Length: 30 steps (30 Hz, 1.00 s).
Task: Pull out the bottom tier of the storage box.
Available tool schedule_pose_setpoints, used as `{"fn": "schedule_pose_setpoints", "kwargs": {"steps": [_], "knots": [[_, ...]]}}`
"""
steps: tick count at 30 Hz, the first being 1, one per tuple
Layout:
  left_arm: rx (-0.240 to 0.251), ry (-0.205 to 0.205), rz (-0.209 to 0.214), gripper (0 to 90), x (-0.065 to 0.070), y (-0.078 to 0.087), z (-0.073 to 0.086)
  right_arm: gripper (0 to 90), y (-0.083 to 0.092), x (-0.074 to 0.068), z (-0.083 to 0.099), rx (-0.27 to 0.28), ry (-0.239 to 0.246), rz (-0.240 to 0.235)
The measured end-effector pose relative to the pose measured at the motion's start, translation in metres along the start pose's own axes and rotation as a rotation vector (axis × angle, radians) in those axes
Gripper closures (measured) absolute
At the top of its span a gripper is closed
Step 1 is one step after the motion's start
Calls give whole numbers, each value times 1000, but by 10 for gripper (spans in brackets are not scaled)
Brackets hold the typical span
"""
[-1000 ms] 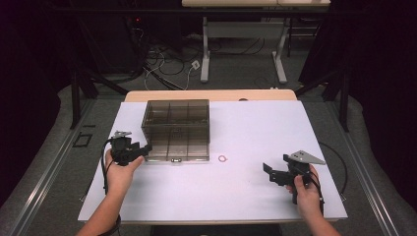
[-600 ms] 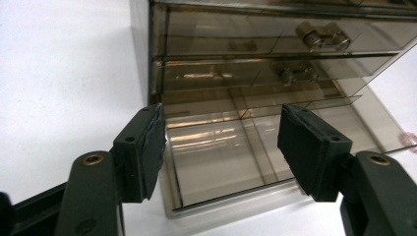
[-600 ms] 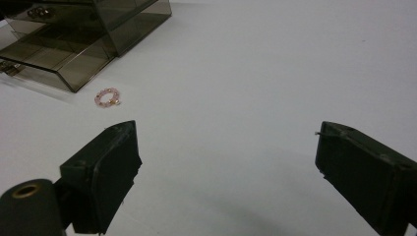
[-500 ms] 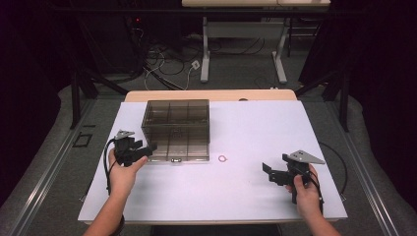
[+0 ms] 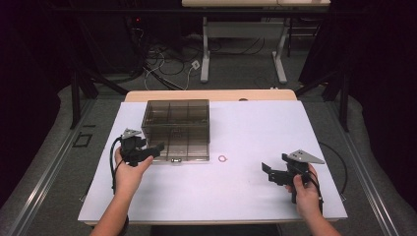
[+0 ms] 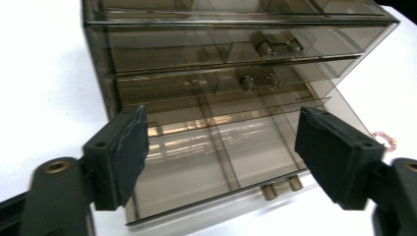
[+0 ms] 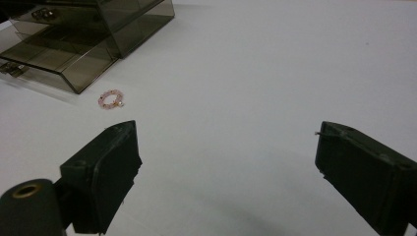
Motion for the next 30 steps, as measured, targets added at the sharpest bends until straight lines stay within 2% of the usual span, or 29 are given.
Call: {"fn": "schedule_pose_setpoints", "kwargs": {"steps": [4, 10, 16, 22, 25, 30], "knots": [[9, -16, 0, 171, 6, 0, -2, 94, 0, 0, 0, -1, 3, 1], [18, 7, 38, 157, 14, 0, -4, 101, -1, -1, -1, 2, 5, 3], [17, -26, 41, 152, 27, -2, -7, 101, -1, -1, -1, -1, 5, -1], [18, -54, 61, 156, 42, -5, -11, 102, -1, -1, -1, -2, 2, -4], [21, -76, 68, 159, 49, -6, -13, 102, -1, -1, -1, -1, 6, -2], [0, -119, 85, 165, 61, -9, -17, 101, -1, -1, -1, 0, 5, 0]]}}
Point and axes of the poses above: each handheld gripper's, and its own axes: y roughly backward along the jaws, z roughly out of its underside, x roughly to its right, the point moved 1 cm from there along -y, roughly forward along the jaws, and after that the axes turned 10 degrees about y, right-handed, at the moved point
